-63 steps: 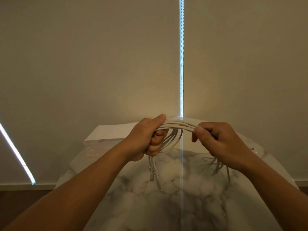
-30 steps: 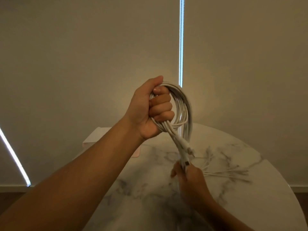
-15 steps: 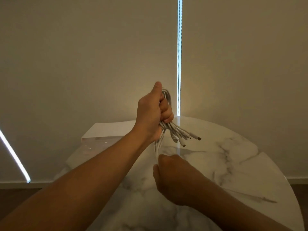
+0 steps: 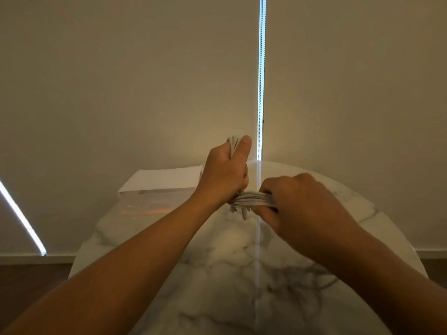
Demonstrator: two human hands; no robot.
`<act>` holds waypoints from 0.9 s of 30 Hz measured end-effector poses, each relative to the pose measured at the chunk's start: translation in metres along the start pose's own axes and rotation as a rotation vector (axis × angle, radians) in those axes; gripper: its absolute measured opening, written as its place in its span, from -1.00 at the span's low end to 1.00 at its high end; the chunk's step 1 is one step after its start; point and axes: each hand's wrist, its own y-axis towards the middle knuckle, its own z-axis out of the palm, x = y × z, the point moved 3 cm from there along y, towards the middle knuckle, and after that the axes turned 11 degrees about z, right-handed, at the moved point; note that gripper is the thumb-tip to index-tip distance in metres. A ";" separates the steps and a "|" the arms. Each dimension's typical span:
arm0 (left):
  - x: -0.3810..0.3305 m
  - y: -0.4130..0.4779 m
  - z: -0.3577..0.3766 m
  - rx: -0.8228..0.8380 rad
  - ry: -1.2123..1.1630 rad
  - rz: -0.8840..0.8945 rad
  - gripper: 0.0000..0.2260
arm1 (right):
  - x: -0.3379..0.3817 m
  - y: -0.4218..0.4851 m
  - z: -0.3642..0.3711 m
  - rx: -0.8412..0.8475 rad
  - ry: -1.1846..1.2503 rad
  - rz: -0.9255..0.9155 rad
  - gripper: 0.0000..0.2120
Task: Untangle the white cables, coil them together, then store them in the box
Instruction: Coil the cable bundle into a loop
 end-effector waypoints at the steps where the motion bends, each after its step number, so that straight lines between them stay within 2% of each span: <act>1: 0.001 -0.001 0.000 0.024 0.043 -0.003 -0.61 | -0.002 0.002 -0.007 -0.055 -0.023 -0.001 -0.76; 5: 0.006 -0.002 0.000 0.088 0.163 0.046 -0.58 | -0.005 0.007 -0.013 -0.129 -0.118 -0.049 -0.65; 10: 0.005 -0.007 0.008 0.196 0.210 0.086 -0.61 | -0.005 0.016 -0.017 -0.263 -0.010 -0.172 -0.58; 12: 0.003 -0.010 0.010 0.240 0.172 0.063 -0.59 | -0.006 0.020 -0.022 -0.234 -0.022 -0.158 -0.52; 16: 0.000 -0.015 0.009 0.340 0.062 0.025 -0.53 | -0.015 0.032 -0.025 -0.104 -0.022 -0.186 -0.52; 20: 0.004 -0.016 0.006 0.392 -0.164 -0.011 -0.48 | -0.040 0.041 -0.030 0.134 0.050 -0.132 -0.68; 22: 0.006 -0.014 0.004 0.399 -0.240 -0.025 -0.51 | -0.053 0.043 -0.029 0.167 -0.001 -0.150 -0.81; 24: 0.008 -0.015 0.005 0.431 -0.290 -0.041 -0.52 | -0.060 0.044 -0.023 0.173 -0.003 -0.179 -0.79; 27: 0.011 -0.015 0.005 0.472 -0.365 -0.083 -0.46 | -0.062 0.047 -0.015 0.126 0.184 -0.223 -0.81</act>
